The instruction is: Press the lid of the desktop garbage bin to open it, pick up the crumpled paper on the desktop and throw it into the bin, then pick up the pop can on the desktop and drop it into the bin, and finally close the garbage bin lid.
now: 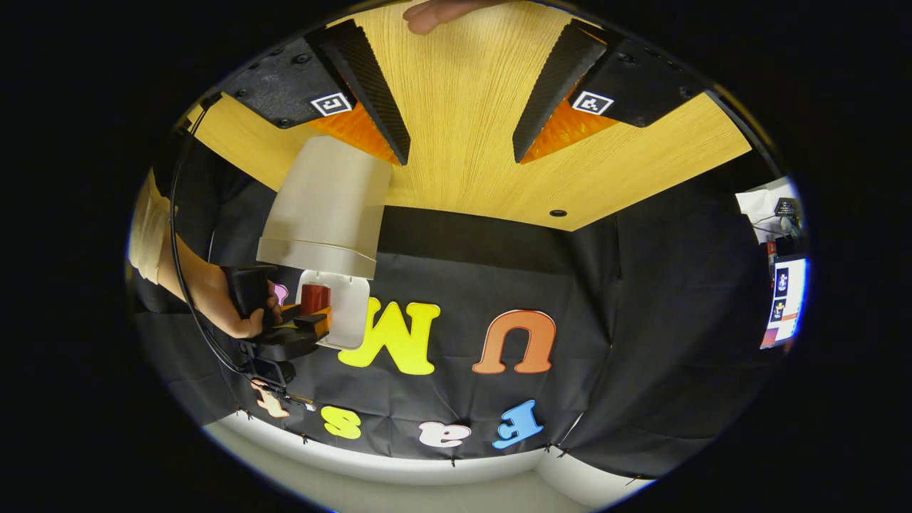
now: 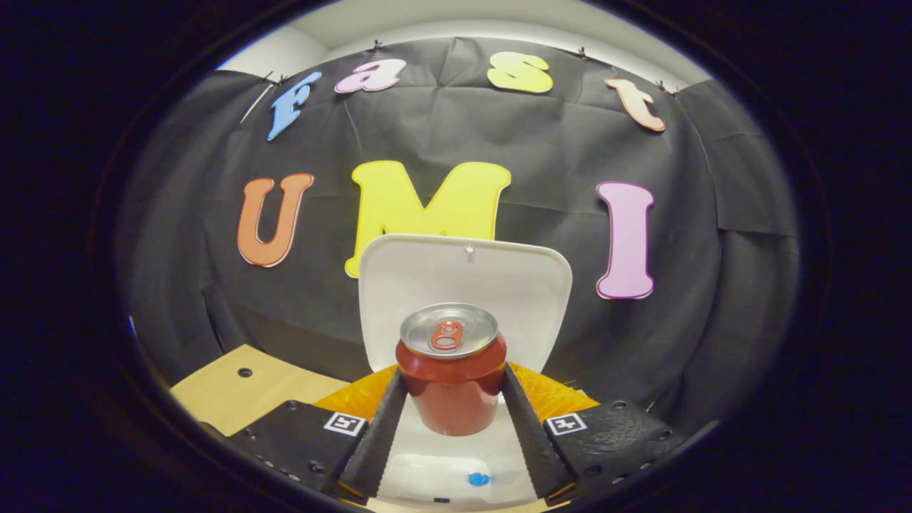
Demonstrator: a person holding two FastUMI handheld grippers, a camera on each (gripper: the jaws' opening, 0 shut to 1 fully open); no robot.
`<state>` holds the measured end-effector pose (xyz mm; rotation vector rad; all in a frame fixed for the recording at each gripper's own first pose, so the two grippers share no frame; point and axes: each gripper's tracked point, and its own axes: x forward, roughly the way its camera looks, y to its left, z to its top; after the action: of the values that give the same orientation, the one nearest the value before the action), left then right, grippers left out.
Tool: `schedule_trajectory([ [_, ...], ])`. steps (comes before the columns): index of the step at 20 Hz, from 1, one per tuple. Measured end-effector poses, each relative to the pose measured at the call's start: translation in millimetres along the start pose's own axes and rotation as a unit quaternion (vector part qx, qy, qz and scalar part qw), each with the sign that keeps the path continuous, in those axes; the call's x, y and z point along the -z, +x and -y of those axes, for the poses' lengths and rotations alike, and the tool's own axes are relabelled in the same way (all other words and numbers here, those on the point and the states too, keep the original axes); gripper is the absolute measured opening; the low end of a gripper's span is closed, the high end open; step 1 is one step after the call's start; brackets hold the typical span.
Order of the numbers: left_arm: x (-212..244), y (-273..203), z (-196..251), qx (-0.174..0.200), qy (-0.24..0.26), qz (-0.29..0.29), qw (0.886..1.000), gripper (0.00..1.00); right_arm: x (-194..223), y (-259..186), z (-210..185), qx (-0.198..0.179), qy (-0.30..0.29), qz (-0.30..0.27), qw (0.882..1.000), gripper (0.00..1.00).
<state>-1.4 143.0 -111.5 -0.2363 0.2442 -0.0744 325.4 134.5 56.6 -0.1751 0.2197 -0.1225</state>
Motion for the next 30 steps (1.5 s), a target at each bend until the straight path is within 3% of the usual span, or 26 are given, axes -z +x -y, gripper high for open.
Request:
schedule_trajectory([
  [6,-5,-7,-5,-0.005,0.020,0.011,1.000,0.96,7,11,1,-0.005,0.022,-0.021,1.000,0.78],
  [10,-4,-6,-7,-0.006,0.019,0.010,1.000,0.96,3,8,6,0.004,0.013,-0.014,1.000,0.85],
  [17,-3,-7,-7,-0.008,0.025,0.008,1.000,0.96,-20,-9,0,-0.014,0.015,0.001,1.000,0.83],
  [20,-2,-7,-7,-0.005,0.028,0.007,1.000,0.96,-39,-20,3,-0.015,0.015,0.018,1.000,0.95],
  [30,6,-5,-24,-0.025,0.033,-0.004,0.999,0.96,-141,-28,-8,-0.009,0.022,0.130,0.991,0.94],
])
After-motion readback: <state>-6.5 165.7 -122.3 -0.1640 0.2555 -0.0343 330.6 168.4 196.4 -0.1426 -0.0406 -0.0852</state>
